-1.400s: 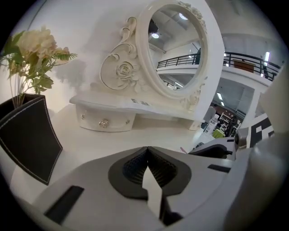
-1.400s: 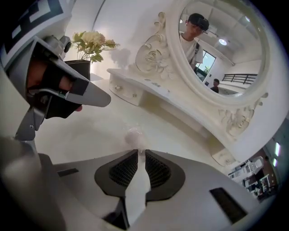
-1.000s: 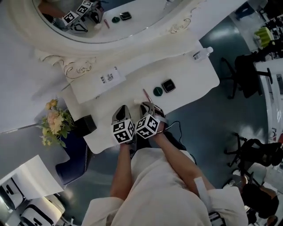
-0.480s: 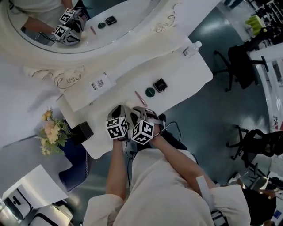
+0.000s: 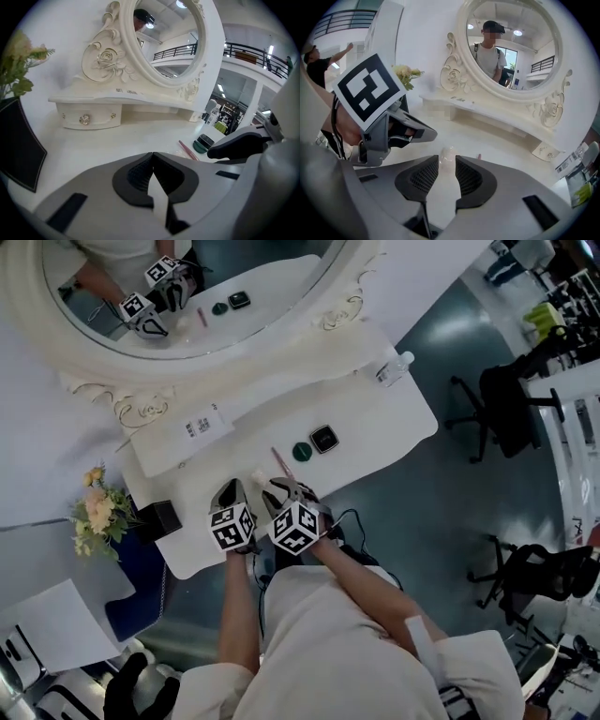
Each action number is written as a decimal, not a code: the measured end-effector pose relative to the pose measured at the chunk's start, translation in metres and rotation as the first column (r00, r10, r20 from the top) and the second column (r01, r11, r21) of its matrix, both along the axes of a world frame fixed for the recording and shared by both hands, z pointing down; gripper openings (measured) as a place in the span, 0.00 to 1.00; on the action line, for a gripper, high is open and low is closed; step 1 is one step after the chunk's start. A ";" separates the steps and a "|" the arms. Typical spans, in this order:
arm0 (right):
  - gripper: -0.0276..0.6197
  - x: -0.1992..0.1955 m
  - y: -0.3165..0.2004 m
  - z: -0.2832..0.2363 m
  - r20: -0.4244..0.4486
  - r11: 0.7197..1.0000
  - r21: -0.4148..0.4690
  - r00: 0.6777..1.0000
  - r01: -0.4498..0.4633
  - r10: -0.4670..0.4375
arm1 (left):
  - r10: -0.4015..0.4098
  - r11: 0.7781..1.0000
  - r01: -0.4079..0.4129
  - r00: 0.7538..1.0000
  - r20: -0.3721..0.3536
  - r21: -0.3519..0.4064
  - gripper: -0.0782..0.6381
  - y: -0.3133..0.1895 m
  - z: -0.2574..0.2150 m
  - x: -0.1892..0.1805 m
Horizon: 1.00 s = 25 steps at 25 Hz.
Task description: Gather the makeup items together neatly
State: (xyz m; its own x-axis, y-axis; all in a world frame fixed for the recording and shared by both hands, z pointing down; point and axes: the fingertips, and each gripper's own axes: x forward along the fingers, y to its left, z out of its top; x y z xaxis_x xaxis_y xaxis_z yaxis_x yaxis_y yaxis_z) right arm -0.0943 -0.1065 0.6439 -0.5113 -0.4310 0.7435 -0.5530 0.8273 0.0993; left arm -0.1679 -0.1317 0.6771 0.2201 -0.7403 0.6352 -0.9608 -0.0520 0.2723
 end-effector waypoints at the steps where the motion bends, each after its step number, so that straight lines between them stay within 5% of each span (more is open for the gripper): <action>1: 0.27 0.004 0.002 -0.004 0.022 1.000 -0.010 1.000 0.001 0.000 | -0.021 1.000 0.021 1.000 0.009 0.003 0.13 0.005 -0.003 0.002; 15: 0.27 0.139 0.018 -0.045 0.223 0.991 -0.052 0.966 -0.124 0.133 | -0.176 0.980 0.170 0.983 0.048 0.104 0.13 0.058 -0.059 0.101; 25: 0.26 0.211 0.045 -0.042 0.280 0.985 -0.073 0.945 -0.154 0.169 | -0.184 0.971 0.168 0.979 0.084 0.170 0.13 0.112 -0.083 0.172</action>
